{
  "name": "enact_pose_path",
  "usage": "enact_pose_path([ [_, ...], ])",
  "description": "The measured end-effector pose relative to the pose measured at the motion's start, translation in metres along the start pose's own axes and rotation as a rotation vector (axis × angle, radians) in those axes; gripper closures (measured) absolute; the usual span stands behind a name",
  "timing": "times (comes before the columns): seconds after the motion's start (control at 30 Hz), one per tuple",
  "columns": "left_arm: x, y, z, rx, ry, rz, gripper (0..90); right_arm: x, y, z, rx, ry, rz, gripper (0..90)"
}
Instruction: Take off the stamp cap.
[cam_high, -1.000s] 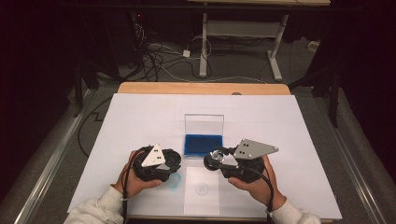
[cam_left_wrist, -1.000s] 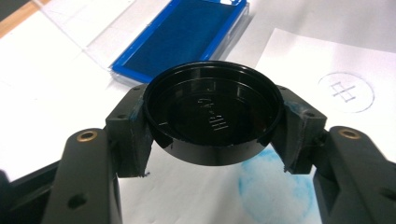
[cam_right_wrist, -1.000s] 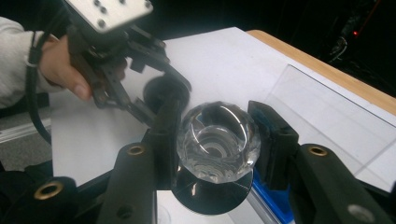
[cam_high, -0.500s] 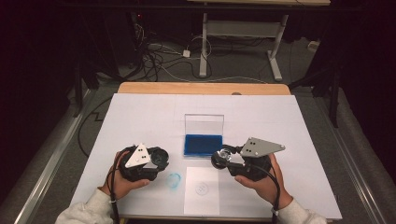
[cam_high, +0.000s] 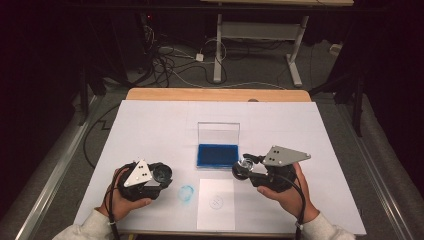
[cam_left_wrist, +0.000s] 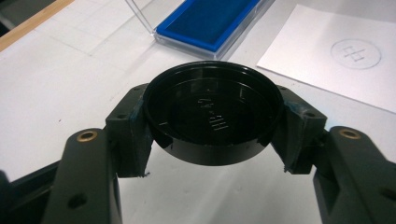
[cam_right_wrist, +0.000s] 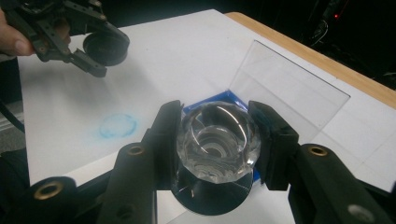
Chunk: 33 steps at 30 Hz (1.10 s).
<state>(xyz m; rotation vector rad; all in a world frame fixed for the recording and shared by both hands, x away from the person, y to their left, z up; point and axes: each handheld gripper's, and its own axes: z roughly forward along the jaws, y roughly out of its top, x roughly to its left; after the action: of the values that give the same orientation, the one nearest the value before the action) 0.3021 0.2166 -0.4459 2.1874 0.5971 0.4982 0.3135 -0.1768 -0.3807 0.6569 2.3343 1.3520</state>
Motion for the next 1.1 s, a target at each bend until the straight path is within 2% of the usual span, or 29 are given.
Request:
enact_pose_path([
  [0.1,-0.001,-0.005,-0.002,-0.019,0.007,-0.046,36.9,-0.001,-0.001,0.000,0.007,-0.003,-0.001,57.0],
  [0.17,0.000,-0.008,-0.004,-0.017,0.016,-0.057,36.9,-0.002,-0.001,0.000,0.007,-0.002,-0.003,57.0],
  [0.33,-0.001,-0.014,-0.010,-0.001,0.034,-0.056,36.9,-0.004,-0.001,-0.001,0.010,-0.004,-0.003,57.0],
  [0.6,-0.003,-0.021,-0.014,0.032,0.037,-0.066,36.9,-0.010,0.000,-0.001,0.007,-0.024,0.003,57.0],
  [0.63,-0.001,-0.021,-0.015,0.052,0.039,-0.043,36.9,-0.011,0.001,-0.001,0.002,-0.029,0.003,57.0],
  [0.8,0.000,-0.022,-0.015,0.051,0.035,-0.047,36.9,-0.013,0.005,0.000,0.002,-0.037,-0.007,57.0],
  [0.93,0.000,-0.022,-0.013,0.057,0.032,-0.043,36.9,-0.018,0.008,0.001,0.004,-0.040,0.009,57.0],
  [1.1,0.001,-0.023,-0.012,0.074,0.049,-0.054,36.9,-0.026,0.014,0.001,0.002,-0.045,0.013,57.0],
])
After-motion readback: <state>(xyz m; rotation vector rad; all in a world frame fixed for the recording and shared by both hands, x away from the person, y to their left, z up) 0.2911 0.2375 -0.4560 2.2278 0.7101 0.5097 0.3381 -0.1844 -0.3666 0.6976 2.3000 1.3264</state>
